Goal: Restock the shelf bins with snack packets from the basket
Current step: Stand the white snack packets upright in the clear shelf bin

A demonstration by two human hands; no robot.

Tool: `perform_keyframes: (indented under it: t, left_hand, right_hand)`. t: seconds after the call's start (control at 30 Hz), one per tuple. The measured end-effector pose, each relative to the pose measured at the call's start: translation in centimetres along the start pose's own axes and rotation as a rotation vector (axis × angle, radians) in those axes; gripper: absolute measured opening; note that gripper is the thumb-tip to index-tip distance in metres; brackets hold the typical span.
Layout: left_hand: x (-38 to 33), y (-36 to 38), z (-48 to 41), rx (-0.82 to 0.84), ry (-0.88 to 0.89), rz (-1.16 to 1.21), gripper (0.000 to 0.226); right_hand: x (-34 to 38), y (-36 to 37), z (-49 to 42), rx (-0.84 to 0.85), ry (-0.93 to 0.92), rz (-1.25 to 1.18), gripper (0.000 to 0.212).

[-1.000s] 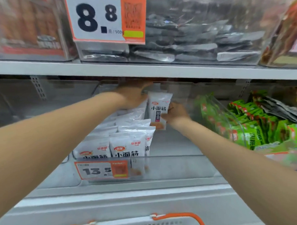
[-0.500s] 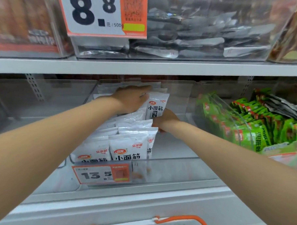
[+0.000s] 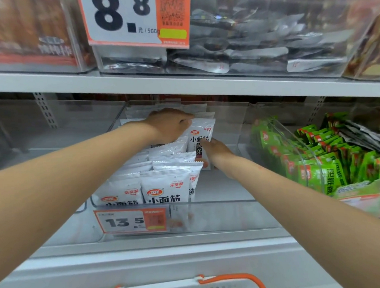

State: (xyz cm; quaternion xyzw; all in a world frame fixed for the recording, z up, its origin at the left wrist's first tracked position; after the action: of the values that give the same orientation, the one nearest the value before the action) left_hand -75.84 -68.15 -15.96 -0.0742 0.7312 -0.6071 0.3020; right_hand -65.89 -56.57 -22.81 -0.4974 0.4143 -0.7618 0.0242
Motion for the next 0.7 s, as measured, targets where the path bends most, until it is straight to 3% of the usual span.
perform_keyframes:
  t: [0.13, 0.23, 0.33, 0.4, 0.47, 0.53, 0.6, 0.7]
  left_hand:
    - [-0.1, -0.3, 0.5, 0.008, -0.004, 0.099, 0.045]
    - [-0.5, -0.5, 1.4, 0.007, -0.029, 0.139, 0.046]
    - [-1.3, -0.9, 3.6, 0.017, -0.056, 0.177, 0.051]
    - [-2.1, -1.3, 5.8, -0.01, -0.047, 0.194, 0.05]
    - [-3.3, -1.6, 8.4, -0.106, 0.015, 0.164, 0.043]
    - [-4.7, -1.5, 11.6, -0.319, 0.089, 0.101, 0.028]
    - [-6.1, -1.0, 15.2, -0.512, 0.102, 0.075, 0.019]
    - [-7.3, 1.4, 20.2, -0.479, 0.041, 0.108, 0.015]
  right_hand:
    - [0.2, -0.7, 0.9, 0.014, 0.107, 0.047, 0.054]
    - [0.3, -1.8, 2.7, -0.01, 0.112, 0.088, 0.049]
    - [0.6, -2.6, 4.8, -0.117, 0.006, 0.148, 0.024]
    - [0.5, -2.8, 6.6, -0.252, -0.104, 0.196, 0.023]
    - [0.8, -3.0, 9.4, -0.431, -0.279, 0.201, 0.025]
    - [1.2, -2.6, 12.8, -0.557, -0.46, 0.168, 0.02]
    - [1.1, -1.6, 16.0, -0.552, -0.51, 0.089, 0.007]
    - [-0.1, 1.1, 19.7, -0.445, -0.486, 0.074, 0.005]
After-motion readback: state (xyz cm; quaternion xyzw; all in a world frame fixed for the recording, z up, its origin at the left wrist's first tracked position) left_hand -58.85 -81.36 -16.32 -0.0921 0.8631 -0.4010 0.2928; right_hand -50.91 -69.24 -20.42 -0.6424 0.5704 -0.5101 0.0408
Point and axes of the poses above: each hand's wrist, its own z-axis away from the middle knuckle, its own y-axis out of the palm, x = y × z, the point moved 2 cm from there along -z, towards the middle knuckle, and after that the axes turned 10 degrees about z, right-handed, at the moved point
